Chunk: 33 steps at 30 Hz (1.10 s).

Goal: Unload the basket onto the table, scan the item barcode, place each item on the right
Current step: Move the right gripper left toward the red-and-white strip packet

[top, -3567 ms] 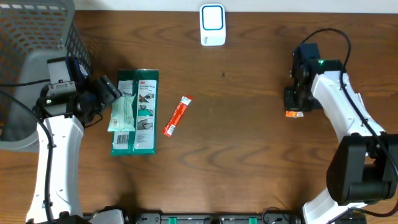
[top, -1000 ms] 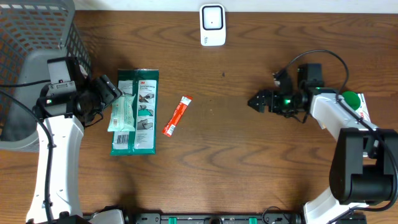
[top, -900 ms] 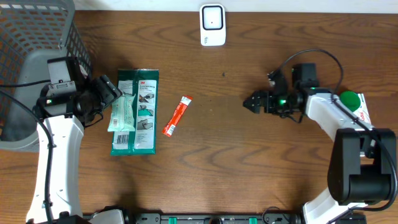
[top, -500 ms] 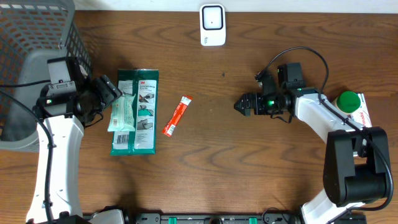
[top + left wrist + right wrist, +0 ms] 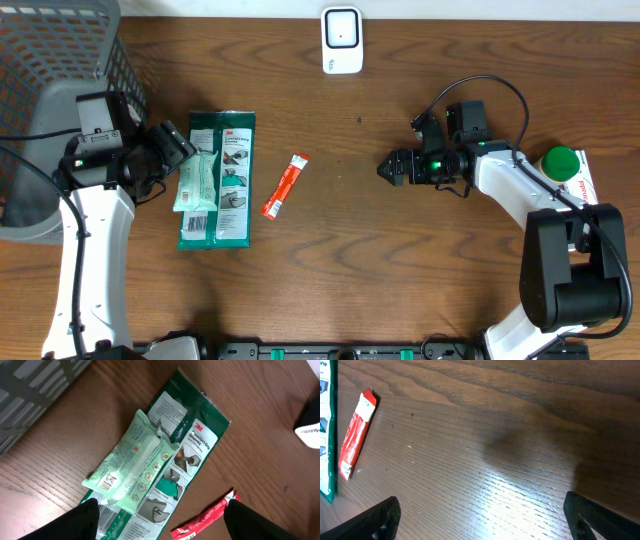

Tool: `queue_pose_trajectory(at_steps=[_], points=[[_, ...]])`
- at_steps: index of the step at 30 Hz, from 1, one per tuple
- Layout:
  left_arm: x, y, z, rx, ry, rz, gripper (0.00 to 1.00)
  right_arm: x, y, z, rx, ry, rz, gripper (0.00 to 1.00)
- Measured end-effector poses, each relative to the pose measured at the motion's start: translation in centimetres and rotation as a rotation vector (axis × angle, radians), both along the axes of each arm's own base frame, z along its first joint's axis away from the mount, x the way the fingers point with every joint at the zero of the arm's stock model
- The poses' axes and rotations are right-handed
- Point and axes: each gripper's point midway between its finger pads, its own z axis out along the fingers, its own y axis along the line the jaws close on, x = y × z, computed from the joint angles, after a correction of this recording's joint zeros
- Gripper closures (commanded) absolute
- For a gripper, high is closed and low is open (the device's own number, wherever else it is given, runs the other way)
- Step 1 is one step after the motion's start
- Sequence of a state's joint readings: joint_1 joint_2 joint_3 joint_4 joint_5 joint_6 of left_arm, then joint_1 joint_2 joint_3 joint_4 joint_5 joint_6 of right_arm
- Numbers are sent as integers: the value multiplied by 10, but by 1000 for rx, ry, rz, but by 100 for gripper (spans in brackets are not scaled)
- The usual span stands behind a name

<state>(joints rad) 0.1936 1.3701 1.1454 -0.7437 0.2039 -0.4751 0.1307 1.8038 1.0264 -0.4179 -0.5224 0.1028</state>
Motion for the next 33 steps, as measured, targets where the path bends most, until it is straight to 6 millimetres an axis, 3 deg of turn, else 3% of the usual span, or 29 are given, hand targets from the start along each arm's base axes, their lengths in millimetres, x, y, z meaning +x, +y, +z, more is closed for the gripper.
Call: queue_pose_trajectory(at_steps=[27, 33], points=[[0, 0, 0, 0, 0, 0, 18, 0, 1, 1, 5, 0, 1, 1], [0, 0, 0, 0, 0, 0, 18, -1, 17, 3, 18, -9, 25, 1]])
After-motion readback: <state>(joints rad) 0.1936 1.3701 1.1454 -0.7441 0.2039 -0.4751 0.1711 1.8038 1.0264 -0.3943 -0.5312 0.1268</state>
